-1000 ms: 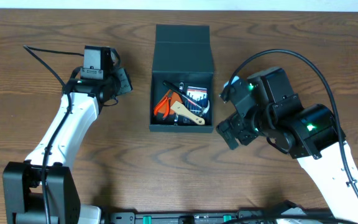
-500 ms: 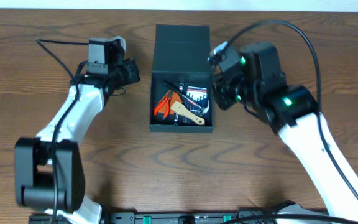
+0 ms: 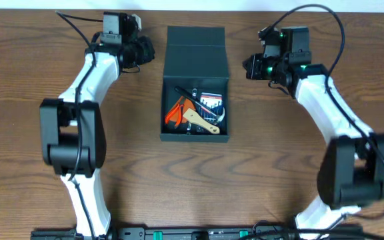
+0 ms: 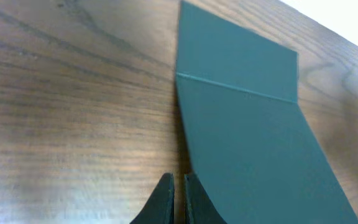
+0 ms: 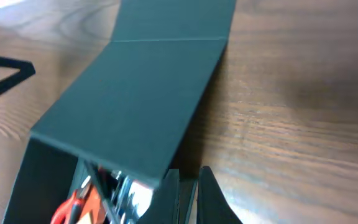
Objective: Pack container
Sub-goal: 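Raise both grippers to the box lid's top edge on either side, then push the lid forward with both grippers to close the box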
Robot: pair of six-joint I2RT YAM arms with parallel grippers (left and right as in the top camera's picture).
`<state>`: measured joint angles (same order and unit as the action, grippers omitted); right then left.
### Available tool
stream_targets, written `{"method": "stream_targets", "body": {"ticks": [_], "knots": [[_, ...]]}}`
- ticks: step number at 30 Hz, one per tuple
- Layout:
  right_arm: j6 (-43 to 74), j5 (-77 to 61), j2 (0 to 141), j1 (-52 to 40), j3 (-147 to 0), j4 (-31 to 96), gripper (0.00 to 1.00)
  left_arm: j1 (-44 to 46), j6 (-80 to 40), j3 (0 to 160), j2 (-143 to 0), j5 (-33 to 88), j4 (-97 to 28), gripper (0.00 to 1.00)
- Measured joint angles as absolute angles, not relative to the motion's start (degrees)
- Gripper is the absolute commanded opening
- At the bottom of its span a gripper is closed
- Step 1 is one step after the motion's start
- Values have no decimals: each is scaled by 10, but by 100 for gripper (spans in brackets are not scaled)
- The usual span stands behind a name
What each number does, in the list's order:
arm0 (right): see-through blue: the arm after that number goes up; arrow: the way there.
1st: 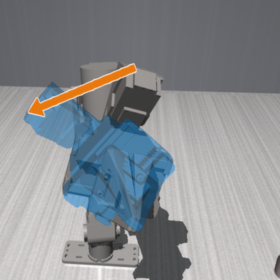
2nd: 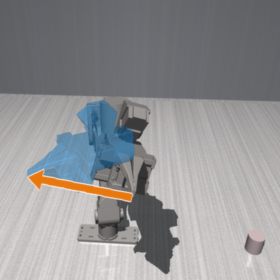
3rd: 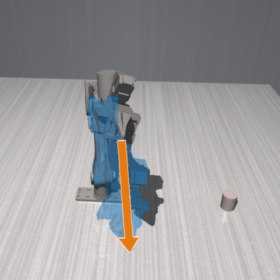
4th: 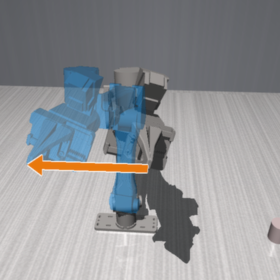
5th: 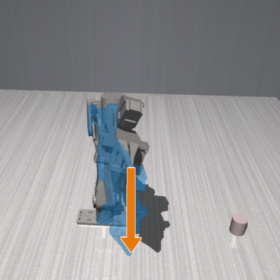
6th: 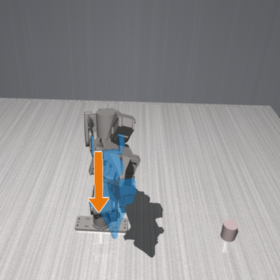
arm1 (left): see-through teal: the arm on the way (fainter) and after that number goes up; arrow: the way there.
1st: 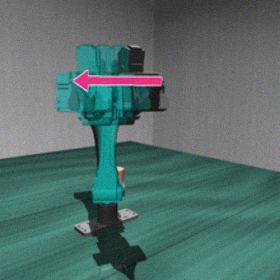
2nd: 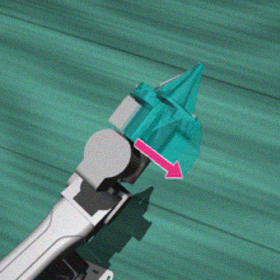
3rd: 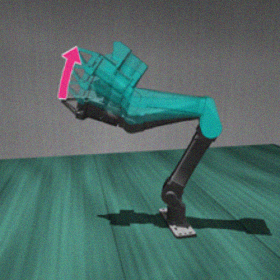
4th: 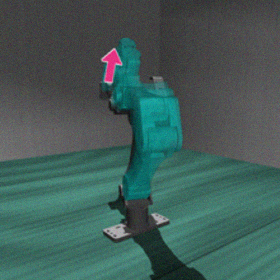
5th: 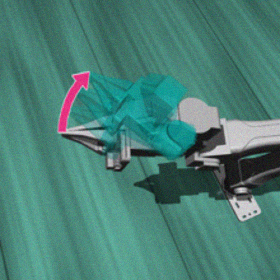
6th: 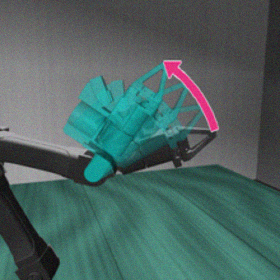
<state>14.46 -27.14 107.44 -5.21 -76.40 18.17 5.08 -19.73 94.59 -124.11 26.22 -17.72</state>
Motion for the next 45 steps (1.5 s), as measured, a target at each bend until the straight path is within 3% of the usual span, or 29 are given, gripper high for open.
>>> {"method": "stream_targets", "body": {"ticks": [9, 25, 45], "knots": [[255, -401, 1220, -21, -763, 41, 1, 26, -212, 974, -1310, 328, -200, 6], [389, -461, 1302, -45, -763, -107, 1, 37, -229, 975, -1334, 395, -194, 6], [418, -571, 1318, -45, -761, -378, 1, 20, -233, 987, -1332, 498, -100, 6]]}}
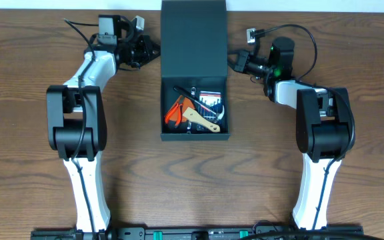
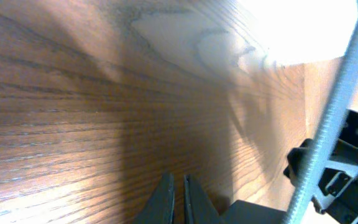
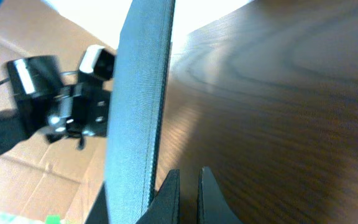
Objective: Pack container
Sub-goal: 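Push the lid forward with both grippers to close the box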
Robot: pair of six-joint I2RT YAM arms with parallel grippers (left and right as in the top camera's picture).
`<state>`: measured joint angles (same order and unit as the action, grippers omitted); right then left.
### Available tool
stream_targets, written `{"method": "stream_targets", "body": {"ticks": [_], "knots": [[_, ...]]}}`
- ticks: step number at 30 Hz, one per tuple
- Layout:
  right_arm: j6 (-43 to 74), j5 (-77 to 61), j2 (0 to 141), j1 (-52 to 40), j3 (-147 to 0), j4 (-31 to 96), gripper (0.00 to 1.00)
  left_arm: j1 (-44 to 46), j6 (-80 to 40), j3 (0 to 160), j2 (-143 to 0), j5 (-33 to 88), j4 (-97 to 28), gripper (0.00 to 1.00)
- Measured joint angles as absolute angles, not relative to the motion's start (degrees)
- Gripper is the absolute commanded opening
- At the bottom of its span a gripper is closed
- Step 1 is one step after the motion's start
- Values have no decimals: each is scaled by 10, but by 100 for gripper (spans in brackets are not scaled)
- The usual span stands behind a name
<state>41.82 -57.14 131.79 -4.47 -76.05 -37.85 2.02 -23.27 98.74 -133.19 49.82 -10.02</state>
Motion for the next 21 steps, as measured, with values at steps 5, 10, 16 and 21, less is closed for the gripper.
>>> {"method": "stream_targets", "body": {"ticks": [5, 10, 16, 21], "knots": [[418, -618, 1318, -45, -761, -406, 1, 17, -195, 987, -1303, 507, -114, 6], [418, -670, 1318, -45, -776, -408, 1, 16, -142, 988, -1242, 507, -162, 6], [418, -714, 1318, -45, -807, -415, 1, 17, -96, 991, -1188, 511, -199, 6], [418, -742, 1318, -45, -817, -414, 2, 17, -57, 992, -1179, 511, -260, 6]]}}
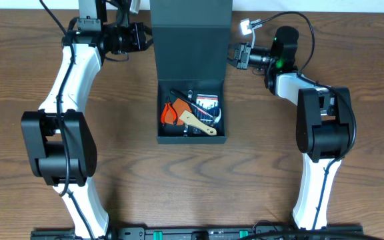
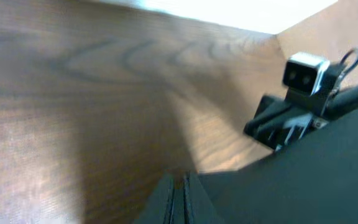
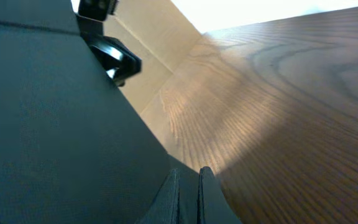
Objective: Pack container
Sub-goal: 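Push the lid forward with both grippers to close the box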
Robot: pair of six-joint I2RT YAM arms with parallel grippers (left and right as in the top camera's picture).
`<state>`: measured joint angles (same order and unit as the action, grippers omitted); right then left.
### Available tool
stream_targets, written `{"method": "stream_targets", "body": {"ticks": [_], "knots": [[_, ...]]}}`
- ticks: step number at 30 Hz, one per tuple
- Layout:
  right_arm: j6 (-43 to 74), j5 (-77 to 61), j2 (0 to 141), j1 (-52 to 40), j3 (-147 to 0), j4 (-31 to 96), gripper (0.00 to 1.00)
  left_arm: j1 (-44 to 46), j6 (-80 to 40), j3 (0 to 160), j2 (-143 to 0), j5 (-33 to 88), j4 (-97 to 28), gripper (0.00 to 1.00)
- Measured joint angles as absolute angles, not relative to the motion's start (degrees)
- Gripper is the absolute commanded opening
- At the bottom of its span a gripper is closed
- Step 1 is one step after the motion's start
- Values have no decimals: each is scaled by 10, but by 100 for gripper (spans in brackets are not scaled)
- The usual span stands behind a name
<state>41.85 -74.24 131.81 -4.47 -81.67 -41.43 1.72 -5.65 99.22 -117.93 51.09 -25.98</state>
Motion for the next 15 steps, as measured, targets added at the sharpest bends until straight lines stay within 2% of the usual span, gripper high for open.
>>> {"method": "stream_targets", "body": {"ticks": [7, 15], "knots": [[419, -770, 1307, -51, -817, -412, 2, 17, 10, 992, -1162, 493, -366, 6], [432, -803, 1271, -64, -818, -402, 2, 17, 72, 992, -1084, 475, -425, 6]]}}
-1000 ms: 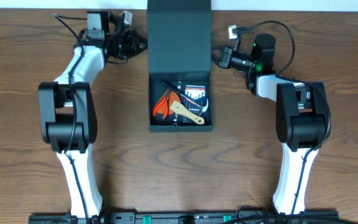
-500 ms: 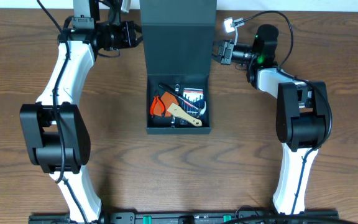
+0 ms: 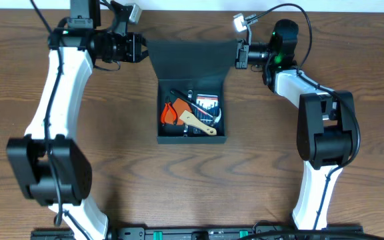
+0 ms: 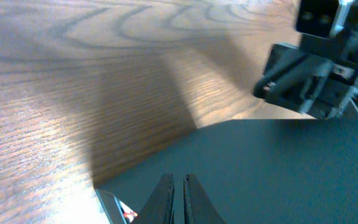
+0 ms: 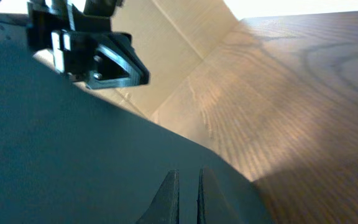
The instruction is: Pack container
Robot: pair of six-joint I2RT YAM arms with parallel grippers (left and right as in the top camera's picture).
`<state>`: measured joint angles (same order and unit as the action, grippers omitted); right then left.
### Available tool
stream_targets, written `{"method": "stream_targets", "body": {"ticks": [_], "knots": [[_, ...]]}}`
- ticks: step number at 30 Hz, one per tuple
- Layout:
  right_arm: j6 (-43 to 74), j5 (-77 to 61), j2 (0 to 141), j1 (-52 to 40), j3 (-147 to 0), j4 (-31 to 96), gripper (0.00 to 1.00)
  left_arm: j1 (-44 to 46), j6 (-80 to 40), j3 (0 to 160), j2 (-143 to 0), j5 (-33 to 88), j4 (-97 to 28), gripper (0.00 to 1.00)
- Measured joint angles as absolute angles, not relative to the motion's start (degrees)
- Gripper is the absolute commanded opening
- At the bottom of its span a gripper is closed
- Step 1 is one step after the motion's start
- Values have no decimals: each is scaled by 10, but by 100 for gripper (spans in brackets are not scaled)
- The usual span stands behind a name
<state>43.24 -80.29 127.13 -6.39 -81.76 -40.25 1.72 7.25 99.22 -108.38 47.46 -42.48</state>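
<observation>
A dark green box (image 3: 192, 138) stands open mid-table, holding orange-handled pliers (image 3: 173, 112), a wooden-handled tool (image 3: 202, 125) and a packet of small bits. Its hinged lid (image 3: 192, 60) is raised and leans forward over the back of the opening. My left gripper (image 3: 141, 48) is shut at the lid's left edge. My right gripper (image 3: 239, 55) is shut at its right edge. The left wrist view has the closed left gripper (image 4: 178, 177) against the lid (image 4: 260, 162). The right wrist view has the right gripper (image 5: 188, 171) against the lid (image 5: 73, 149).
The wooden table (image 3: 312, 173) spreads around the box. Each wrist view catches the other arm across the lid: the right wrist (image 4: 316, 74) and the left wrist (image 5: 92, 56). A lit lamp (image 3: 240, 23) sits on the right wrist. Cardboard (image 5: 166, 37) lies past the table's back edge.
The lid stood nearly upright, reaching the top of the overhead view; now it tips forward over the box. Both shut grippers have come slightly forward with its side edges.
First the lid lay folded back behind the open box with both shut grippers low beside it. Then it was lifted, a gripper at each side edge. Then it stood upright, and now it leans forward over the tools.
</observation>
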Motion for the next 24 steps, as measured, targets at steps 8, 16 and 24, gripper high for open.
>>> {"method": "stream_targets", "body": {"ticks": [8, 16, 24], "knots": [[447, -813, 1269, -65, -818, -397, 1, 17, 105, 993, -1047, 410, -490, 6], [448, -744, 1258, -38, -818, -394, 2, 17, 108, 993, -1024, 373, -511, 6], [422, -595, 1222, -2, -820, -258, 1, 17, 106, 993, -999, 356, -536, 6]]}}
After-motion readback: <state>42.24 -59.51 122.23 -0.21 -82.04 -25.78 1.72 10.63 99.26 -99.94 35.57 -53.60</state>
